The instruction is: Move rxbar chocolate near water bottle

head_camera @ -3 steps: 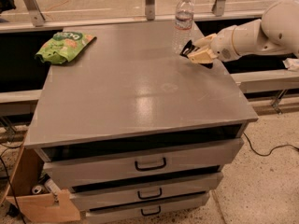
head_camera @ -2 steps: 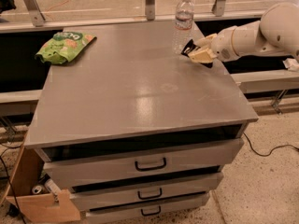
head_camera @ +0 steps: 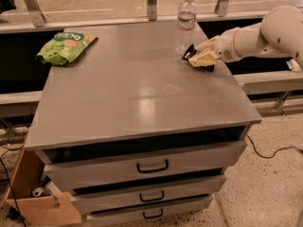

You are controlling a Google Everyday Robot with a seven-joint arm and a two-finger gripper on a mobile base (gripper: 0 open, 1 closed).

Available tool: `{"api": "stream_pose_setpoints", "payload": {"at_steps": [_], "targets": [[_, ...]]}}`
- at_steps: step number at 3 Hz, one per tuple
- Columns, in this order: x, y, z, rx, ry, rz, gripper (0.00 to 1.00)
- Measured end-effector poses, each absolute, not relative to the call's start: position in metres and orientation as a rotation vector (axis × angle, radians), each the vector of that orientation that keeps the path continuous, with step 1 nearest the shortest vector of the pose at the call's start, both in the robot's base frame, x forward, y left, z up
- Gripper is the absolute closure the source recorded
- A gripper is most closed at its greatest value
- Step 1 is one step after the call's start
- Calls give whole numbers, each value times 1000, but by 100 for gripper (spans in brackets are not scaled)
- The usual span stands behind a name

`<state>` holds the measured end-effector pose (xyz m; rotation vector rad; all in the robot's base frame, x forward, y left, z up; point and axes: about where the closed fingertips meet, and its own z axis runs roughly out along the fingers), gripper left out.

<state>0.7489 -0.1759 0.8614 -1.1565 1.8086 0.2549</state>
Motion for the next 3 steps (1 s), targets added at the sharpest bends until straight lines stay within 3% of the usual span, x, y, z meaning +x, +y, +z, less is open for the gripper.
{"api": "stream_pose_setpoints", "payload": {"at_steps": [1, 3], "targets": [[752, -175, 861, -1158, 1806, 251, 5], [741, -172, 899, -1197, 1734, 210, 0]]}}
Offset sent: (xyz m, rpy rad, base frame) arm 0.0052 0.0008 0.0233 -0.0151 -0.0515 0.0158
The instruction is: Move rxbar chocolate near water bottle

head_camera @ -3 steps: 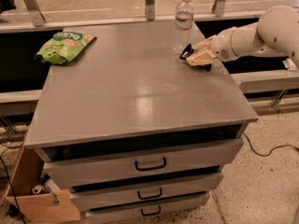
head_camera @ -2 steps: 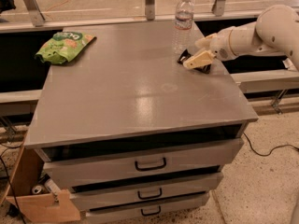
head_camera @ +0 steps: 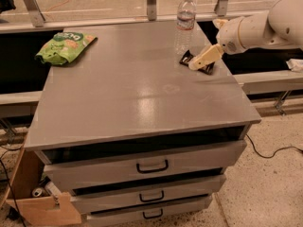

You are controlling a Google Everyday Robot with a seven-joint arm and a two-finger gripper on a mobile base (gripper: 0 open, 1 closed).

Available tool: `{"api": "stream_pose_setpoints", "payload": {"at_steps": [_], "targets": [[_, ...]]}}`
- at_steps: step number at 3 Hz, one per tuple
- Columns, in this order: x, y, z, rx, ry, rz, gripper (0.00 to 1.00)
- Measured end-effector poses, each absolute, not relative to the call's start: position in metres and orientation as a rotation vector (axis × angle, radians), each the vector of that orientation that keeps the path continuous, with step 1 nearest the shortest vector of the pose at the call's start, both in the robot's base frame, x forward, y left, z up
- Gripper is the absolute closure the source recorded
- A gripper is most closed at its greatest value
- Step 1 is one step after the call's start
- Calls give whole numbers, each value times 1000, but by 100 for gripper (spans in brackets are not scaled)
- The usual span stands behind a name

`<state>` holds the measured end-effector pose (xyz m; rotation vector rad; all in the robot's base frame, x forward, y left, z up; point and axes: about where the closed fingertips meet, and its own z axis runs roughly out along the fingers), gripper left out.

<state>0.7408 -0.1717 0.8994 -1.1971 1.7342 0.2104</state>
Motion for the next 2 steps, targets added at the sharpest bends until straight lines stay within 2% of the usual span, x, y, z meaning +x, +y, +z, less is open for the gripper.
{"api": "stream_pose_setpoints", "payload": {"at_steps": [1, 2], "targets": [[698, -182, 943, -1233, 1693, 184, 0], [630, -214, 996, -1262, 1676, 138, 0]]}}
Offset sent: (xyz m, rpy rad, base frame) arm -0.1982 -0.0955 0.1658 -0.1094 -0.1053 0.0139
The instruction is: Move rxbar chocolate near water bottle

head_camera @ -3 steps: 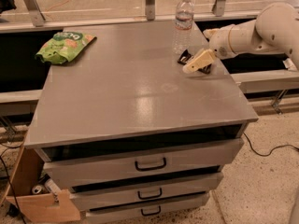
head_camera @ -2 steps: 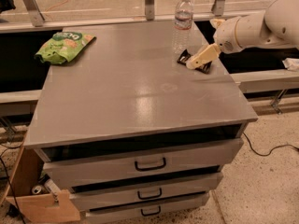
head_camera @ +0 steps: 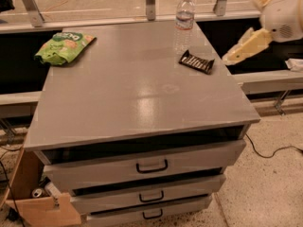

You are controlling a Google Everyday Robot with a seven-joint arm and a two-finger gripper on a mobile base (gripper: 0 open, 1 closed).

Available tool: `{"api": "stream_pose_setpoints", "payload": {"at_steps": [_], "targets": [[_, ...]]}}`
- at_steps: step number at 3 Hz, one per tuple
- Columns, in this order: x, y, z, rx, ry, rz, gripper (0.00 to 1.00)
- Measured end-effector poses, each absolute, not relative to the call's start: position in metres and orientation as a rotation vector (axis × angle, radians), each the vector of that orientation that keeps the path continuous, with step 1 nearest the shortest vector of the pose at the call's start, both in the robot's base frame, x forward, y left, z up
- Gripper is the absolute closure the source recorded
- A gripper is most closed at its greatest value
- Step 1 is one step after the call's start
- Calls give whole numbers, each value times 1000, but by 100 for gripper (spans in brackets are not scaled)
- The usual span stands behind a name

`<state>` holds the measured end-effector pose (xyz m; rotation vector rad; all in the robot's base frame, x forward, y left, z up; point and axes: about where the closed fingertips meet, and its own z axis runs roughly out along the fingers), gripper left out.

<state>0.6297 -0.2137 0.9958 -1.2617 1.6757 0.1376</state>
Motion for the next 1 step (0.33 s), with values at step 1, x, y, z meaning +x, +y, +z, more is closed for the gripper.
{"api": "stream_pose_setpoints", "payload": {"at_steps": [1], "targets": [[622, -219, 1001, -1264, 1680, 131, 0]]}}
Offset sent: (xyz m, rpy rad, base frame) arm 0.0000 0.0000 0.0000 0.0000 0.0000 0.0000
